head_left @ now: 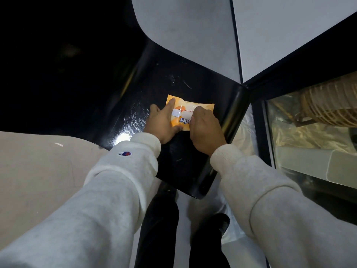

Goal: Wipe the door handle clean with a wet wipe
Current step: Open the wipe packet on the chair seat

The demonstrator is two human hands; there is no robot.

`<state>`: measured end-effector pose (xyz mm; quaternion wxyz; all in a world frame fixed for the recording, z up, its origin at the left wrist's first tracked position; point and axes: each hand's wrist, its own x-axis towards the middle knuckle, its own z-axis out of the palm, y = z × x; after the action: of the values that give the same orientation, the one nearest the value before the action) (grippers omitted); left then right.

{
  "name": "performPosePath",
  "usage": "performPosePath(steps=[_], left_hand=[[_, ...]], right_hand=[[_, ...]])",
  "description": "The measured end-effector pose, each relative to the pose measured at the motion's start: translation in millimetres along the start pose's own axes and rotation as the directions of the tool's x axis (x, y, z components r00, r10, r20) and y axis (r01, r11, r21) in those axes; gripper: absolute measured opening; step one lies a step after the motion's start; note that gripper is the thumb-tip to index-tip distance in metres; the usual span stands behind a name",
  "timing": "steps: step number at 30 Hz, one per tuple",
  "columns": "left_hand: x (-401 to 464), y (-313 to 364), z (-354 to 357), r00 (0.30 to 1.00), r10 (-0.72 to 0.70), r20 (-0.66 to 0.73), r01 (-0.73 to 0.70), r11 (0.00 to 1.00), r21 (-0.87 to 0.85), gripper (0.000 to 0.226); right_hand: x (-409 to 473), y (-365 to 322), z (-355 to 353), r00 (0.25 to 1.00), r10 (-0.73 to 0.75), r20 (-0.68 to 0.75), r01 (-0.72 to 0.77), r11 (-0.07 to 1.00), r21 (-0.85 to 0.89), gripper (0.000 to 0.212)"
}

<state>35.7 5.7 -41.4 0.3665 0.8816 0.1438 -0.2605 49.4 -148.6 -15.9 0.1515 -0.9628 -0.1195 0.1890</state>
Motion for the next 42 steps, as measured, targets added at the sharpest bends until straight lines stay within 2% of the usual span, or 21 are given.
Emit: performPosePath(steps=[3,6,11,13,15,17,18,20,22,24,26,29,33,36,37,39,42], left_hand=[[-3,0,0,1.0,-0.012,-0.003,0.012,1.0,-0.004,0.095],[-6,3,0,0.999,-0.031,-0.014,0.03,0.999,-0.025,0.094],[-10,13,1,0.994,-0.111,-0.012,0.111,0.993,0.029,0.087],[-16,24,0,0.985,-0.139,-0.099,0.152,0.979,0.14,0.078],[-24,38,-4,0.966,-0.107,-0.235,0.152,0.972,0.181,0.069],[-31,54,-9,0.953,-0.032,-0.3,0.06,0.995,0.084,0.054],[-36,64,-12,0.957,0.01,-0.291,-0.02,0.999,-0.028,0.045],[-54,92,-19,0.982,0.058,-0.18,-0.116,0.936,-0.333,0.036],[-77,120,-27,0.996,0.084,0.001,-0.068,0.808,-0.586,0.031],[-110,154,-27,0.977,0.173,0.127,-0.037,0.719,-0.694,0.026],[-140,179,-23,0.962,0.237,0.138,-0.086,0.737,-0.67,0.02],[-172,211,-11,0.942,0.303,0.141,-0.189,0.831,-0.524,0.003],[-218,272,12,0.92,0.351,0.172,-0.241,0.856,-0.457,0.029],[-257,327,38,0.879,0.439,0.189,-0.36,0.868,-0.343,0.014],[-274,349,48,0.858,0.473,0.2,-0.396,0.857,-0.329,0.009],[-298,378,68,0.83,0.524,0.189,-0.447,0.829,-0.337,0.013],[-336,417,94,0.816,0.558,0.155,-0.494,0.81,-0.314,0.012]], right_hand=[[-10,0,-5,0.995,0.01,-0.103,0.016,0.969,0.246,0.013],[-20,-3,-22,0.972,0.183,-0.151,-0.085,0.864,0.497,0.014],[-36,-8,-46,0.927,0.373,-0.023,-0.231,0.62,0.75,0.015],[-43,-5,-55,0.914,0.406,0.024,-0.246,0.503,0.828,0.016],[-52,-2,-66,0.903,0.426,0.063,-0.22,0.331,0.918,0.016],[-62,1,-79,0.911,0.403,0.092,-0.175,0.175,0.969,0.014],[-70,3,-86,0.918,0.384,0.099,-0.151,0.107,0.983,0.014],[-86,11,-103,0.921,0.375,0.106,-0.109,-0.013,0.994,0.018],[-100,18,-116,0.913,0.386,0.133,-0.103,-0.097,0.99,0.027],[-124,27,-139,0.903,0.395,0.17,-0.097,-0.198,0.975,0.027],[-151,38,-163,0.892,0.409,0.191,-0.083,-0.266,0.96,0.022],[-197,59,-199,0.86,0.481,0.172,-0.048,-0.26,0.964,0.023],[-271,99,-243,0.795,0.597,0.11,0.006,-0.188,0.982,0.019],[-326,126,-272,0.764,0.639,0.094,0.009,-0.156,0.988,0.018],[-345,135,-283,0.751,0.656,0.073,0.011,-0.123,0.992,0.021],[-375,148,-299,0.723,0.691,0.019,0.009,-0.037,0.999,0.022],[-420,165,-319,0.697,0.71,-0.1,0.023,0.117,0.993,0.022]])
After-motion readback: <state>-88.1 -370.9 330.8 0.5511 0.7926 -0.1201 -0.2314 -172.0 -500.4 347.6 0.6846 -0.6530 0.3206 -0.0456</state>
